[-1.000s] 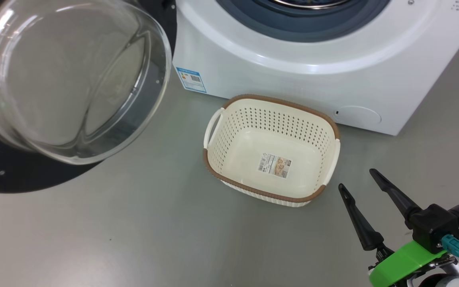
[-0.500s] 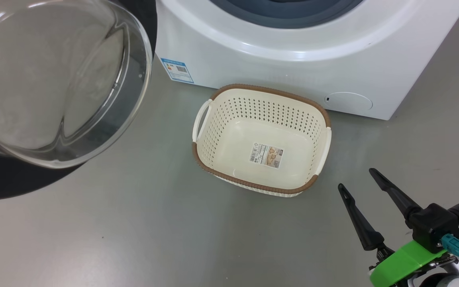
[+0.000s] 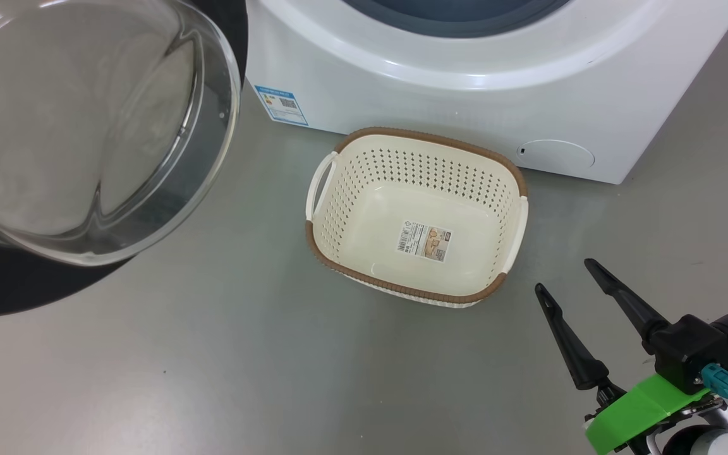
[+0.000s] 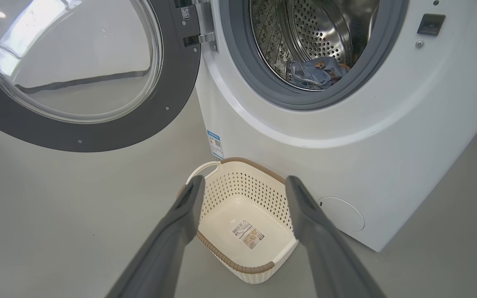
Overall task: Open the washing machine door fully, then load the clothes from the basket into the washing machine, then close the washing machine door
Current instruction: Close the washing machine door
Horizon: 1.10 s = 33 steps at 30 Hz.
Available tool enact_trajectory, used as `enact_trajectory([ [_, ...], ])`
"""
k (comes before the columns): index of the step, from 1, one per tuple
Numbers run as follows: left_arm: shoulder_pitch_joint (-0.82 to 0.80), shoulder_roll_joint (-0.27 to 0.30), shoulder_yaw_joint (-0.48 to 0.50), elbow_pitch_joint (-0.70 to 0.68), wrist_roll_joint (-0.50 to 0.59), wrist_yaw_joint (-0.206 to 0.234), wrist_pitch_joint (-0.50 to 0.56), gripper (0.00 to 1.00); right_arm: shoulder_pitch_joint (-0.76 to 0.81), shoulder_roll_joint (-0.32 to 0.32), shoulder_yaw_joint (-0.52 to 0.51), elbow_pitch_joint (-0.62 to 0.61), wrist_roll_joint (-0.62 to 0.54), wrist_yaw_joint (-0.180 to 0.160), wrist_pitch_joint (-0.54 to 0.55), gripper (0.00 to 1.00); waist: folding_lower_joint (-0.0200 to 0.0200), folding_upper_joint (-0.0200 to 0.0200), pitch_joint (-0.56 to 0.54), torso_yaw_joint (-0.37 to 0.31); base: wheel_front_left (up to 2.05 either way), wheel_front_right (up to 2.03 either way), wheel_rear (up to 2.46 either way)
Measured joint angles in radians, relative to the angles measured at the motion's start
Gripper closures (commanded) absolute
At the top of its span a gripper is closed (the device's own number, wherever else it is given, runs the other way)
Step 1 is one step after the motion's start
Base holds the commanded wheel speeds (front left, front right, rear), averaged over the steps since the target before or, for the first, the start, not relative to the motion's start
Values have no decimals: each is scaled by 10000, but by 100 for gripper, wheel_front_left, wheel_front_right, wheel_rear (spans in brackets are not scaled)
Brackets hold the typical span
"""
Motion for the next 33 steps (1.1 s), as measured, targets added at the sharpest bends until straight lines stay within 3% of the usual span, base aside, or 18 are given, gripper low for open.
enact_trajectory([
  [21, 711, 533, -127, -1331, -506, -295, 2069, 100, -1, 46, 25, 2, 23, 0, -63, 0, 0, 0, -189, 64, 0, 0, 0],
  [33, 2145, 309, 508, -2832, -1264, -995, 2665, 100, -3, 255, -171, -77, 19, 0, -330, 0, 0, 0, -329, -46, 0, 0, 0],
])
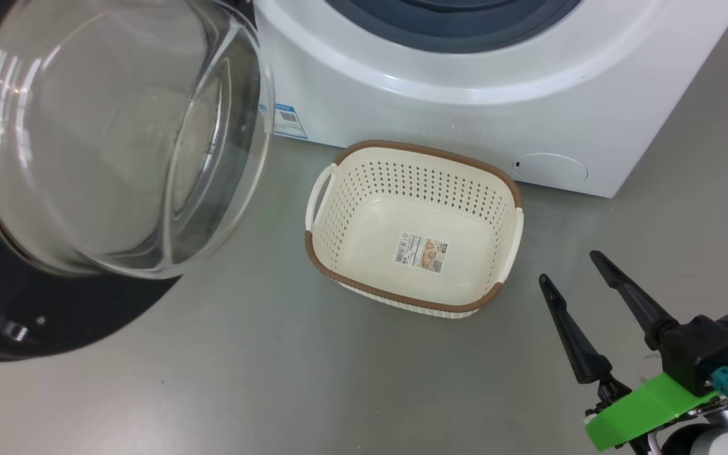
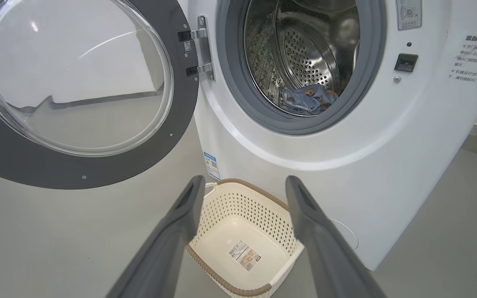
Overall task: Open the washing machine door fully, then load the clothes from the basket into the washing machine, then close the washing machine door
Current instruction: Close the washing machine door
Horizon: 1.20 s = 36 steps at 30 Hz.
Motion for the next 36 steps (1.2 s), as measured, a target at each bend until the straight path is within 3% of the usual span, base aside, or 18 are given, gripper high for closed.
enact_trajectory([
  [15, 1030, -696, -240, -1845, -362, -336, 556, 100, 4, 456, -102, 50, -17, 0, -387, 0, 0, 0, -489, -401, 0, 0, 0],
  [25, 1331, -1158, -763, -3120, -510, -332, 836, 100, 28, 769, -178, 234, -29, 0, -694, 0, 0, 0, -677, -1011, 0, 0, 0],
  [36, 1459, -1755, -1298, -3340, -606, -322, 911, 100, 41, 1189, -46, 681, -27, 0, -1147, 0, 0, 0, -997, -1941, 0, 0, 0],
])
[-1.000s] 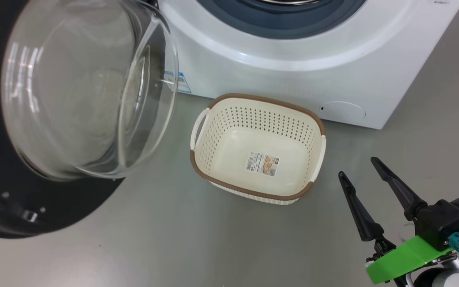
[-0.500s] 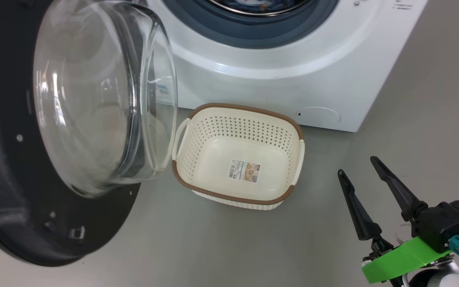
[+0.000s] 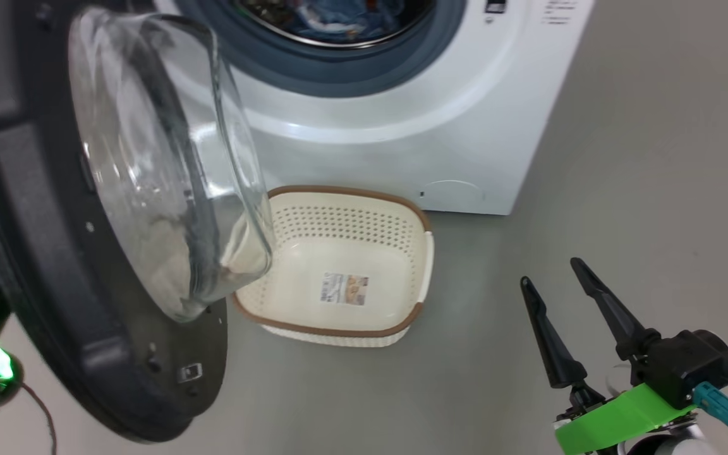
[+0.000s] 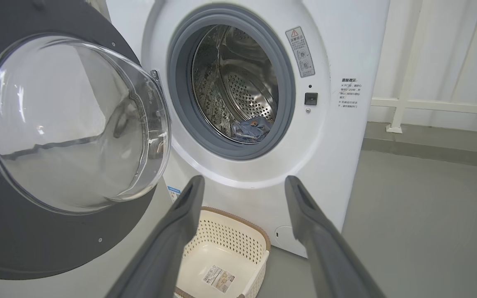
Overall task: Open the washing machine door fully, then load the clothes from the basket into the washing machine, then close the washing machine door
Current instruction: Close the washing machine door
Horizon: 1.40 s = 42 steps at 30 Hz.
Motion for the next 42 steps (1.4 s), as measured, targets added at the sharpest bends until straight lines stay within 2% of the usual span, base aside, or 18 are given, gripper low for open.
enact_trajectory([
  [18, 313, -757, -518, -21, 238, 134, -428, 100, 197, 339, 355, 587, 27, 0, -430, 0, 0, 0, -389, -2077, 0, 0, 0],
  [31, -1001, -1197, -943, 1076, 560, 130, -485, 100, 180, 391, 686, 882, 136, 0, -558, 0, 0, 0, -444, -3283, 0, 0, 0],
  [42, -2220, -1639, -1244, 2111, 736, -33, -531, 100, -63, 435, 721, 1170, 219, 0, -775, 0, 0, 0, -188, -3980, 0, 0, 0],
])
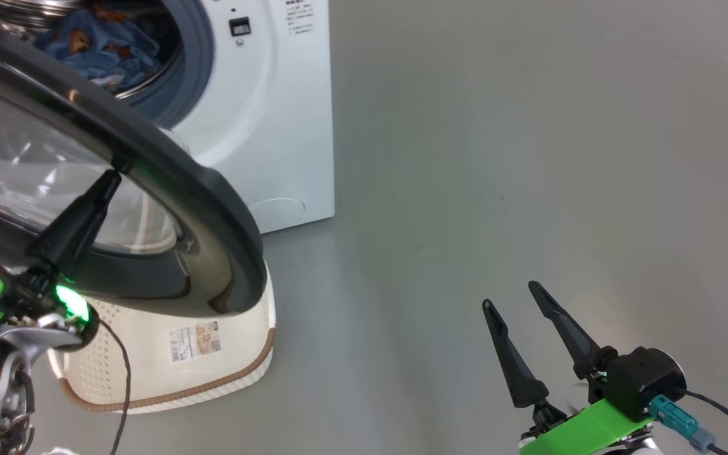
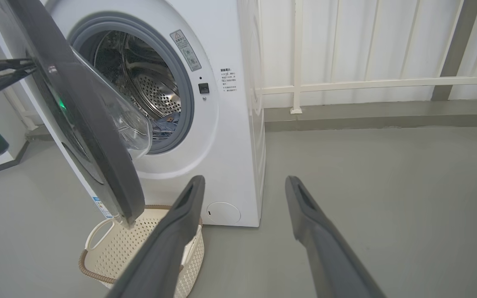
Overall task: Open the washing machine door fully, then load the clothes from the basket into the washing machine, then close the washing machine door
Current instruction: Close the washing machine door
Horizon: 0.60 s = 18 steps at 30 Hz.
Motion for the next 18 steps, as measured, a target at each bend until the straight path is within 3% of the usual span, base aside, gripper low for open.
enact_trajectory([
  [18, -372, -487, 328, 794, 17, -644, -65, 100, -214, 29, -180, 244, 56, 0, -155, 0, 0, 0, 230, -121, 0, 0, 0],
])
